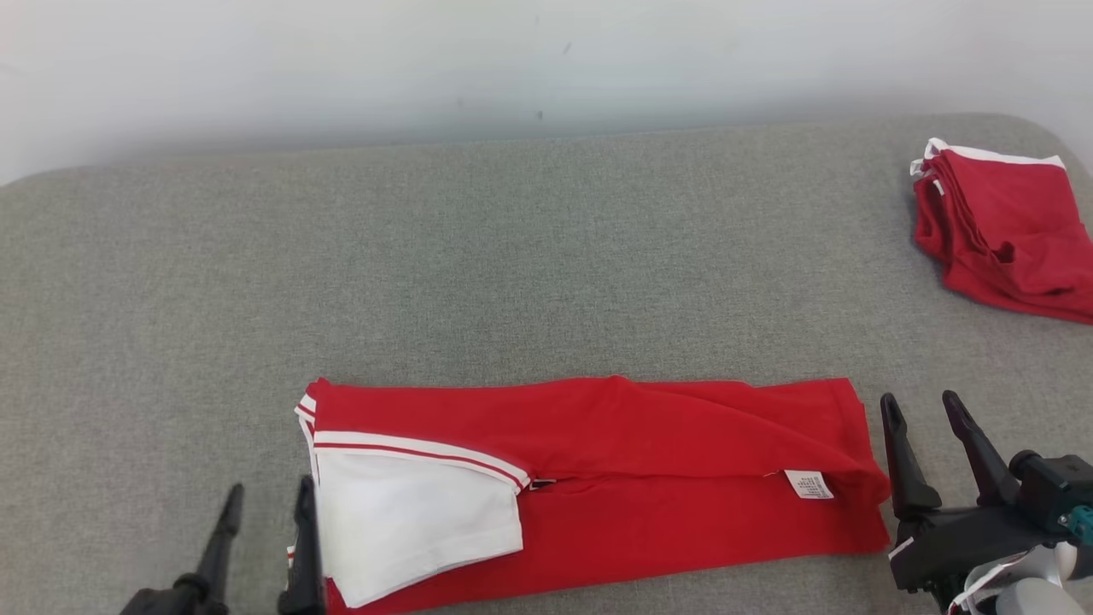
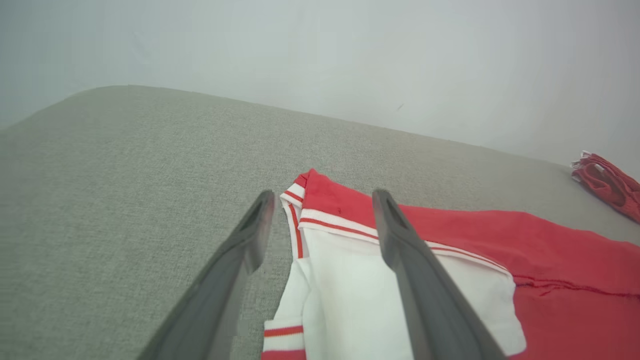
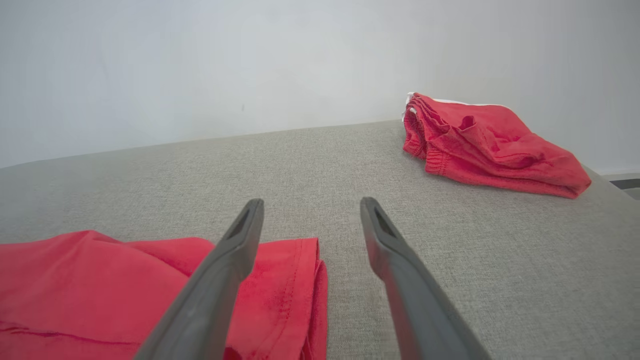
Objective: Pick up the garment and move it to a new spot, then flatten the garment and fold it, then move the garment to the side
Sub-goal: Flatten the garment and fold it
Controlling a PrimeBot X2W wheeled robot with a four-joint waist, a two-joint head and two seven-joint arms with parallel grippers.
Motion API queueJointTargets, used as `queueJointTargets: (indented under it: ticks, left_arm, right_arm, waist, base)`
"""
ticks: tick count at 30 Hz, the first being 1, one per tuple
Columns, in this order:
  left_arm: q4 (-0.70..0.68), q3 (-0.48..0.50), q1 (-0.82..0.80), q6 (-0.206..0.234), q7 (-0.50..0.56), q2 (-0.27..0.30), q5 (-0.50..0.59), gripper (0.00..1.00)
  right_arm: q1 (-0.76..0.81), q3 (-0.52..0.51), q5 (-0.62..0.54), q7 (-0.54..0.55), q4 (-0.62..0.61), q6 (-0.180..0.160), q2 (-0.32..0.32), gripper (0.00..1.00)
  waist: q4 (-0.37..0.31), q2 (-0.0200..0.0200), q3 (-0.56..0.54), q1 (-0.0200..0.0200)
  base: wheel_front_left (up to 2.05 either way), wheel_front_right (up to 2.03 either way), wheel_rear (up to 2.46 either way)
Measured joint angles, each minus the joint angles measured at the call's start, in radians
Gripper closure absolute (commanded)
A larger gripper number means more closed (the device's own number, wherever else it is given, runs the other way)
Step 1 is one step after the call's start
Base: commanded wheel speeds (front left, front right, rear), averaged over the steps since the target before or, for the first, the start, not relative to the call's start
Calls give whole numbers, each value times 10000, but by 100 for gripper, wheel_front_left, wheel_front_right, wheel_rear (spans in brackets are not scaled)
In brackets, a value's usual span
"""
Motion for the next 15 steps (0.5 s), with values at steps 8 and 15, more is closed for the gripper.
queueJointTargets:
  ticks: [8, 15]
  left_arm:
    - [-543, 1383, 134, -88, 0, -347, 1783, 0]
    - [-698, 2268, 151, -244, 0, -600, 2917, 0]
  right_arm:
    - [-215, 125, 198, 209, 1200, 0, -61, 0]
    - [-741, 439, 366, 702, 2401, 0, 107, 0]
  waist:
    - [122, 0, -187, -1]
    - [263, 0, -262, 0]
  base:
    - [0, 0, 0]
    - [0, 0, 0]
